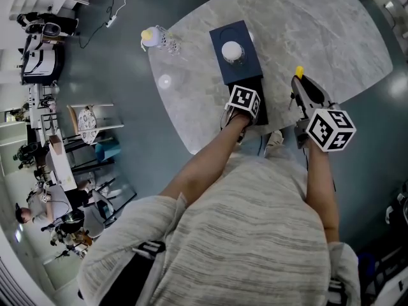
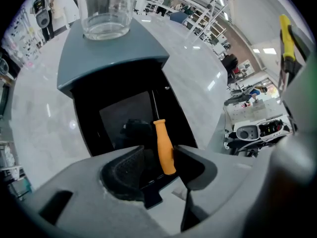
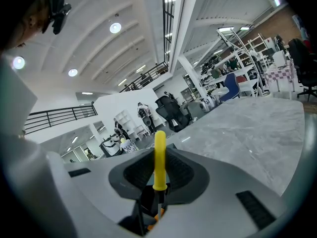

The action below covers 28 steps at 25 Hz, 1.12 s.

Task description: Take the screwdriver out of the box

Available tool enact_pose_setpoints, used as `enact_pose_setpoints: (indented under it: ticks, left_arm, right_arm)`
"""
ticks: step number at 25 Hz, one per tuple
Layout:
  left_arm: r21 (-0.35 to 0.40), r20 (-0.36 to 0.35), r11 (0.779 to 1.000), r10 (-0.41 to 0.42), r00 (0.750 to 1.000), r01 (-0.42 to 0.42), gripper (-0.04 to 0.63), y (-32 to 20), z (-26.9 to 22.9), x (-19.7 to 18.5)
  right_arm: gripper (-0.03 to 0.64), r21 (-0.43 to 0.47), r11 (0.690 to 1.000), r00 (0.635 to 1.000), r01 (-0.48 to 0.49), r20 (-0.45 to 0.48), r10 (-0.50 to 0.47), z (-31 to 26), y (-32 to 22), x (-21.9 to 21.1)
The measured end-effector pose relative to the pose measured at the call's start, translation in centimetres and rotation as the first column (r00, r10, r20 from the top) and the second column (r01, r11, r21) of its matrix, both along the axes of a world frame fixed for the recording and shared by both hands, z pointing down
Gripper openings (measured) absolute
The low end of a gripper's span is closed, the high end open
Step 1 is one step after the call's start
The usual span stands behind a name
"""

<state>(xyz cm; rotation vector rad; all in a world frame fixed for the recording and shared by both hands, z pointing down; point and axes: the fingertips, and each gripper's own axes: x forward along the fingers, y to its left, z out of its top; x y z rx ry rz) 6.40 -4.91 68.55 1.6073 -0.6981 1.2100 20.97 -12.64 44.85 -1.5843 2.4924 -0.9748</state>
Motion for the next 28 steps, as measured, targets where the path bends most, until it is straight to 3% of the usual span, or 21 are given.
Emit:
enact_pose_setpoints:
  ticks: [4,8,10,15,19,23,28]
  left_arm:
    - [0.042,0.052,0.999,0.024,0.998,-0.026,0.16,-0.3,-0.5,-1.8]
    - [0.087,0.126,0.995,0.032,0.991,-0.043,0.051,-0.7,-0.4,-3.2]
    - [0.093,0.087,0.995,0.014,0.996,-0.022,0.052,-0.9,-0.9,-2.9]
    - [0.1,-0.089,0.994,-0.036,0.995,0.045,0.052,-1.4,-3.1,-1.7]
    - [0.077,-0.132,0.997,0.009,0.991,0.002,0.055,-0.7,-2.9,-0.4]
    - [0.07,-0.084,0.996,0.067,0.994,-0.061,0.148,-0.1,-1.7,0.2]
    - [0.091,0.019,0.991,0.093,0.996,-0.094,0.118,-0.7,-1.1,-0.5]
  right_arm:
    - [0.067,0.008,1.0,1.0,-0.001,0.009,0.001,-0.4,-0.1,-0.1]
    - [0.067,0.013,1.0,1.0,0.002,0.02,-0.003,-0.6,-0.1,-0.4]
    - [0.067,0.016,1.0,1.0,0.004,0.022,-0.004,-0.7,-0.1,-0.4]
    - [0.067,0.021,1.0,1.0,-0.004,0.024,0.003,-0.9,0.1,-0.2]
    - [0.067,0.022,1.0,0.999,-0.007,0.031,0.006,-0.9,0.1,-0.2]
    - [0.066,0.021,1.0,1.0,-0.005,0.031,0.004,-1.0,0.2,-0.3]
    - [0.067,0.016,1.0,1.0,-0.007,0.03,0.006,-0.6,0.4,-0.1]
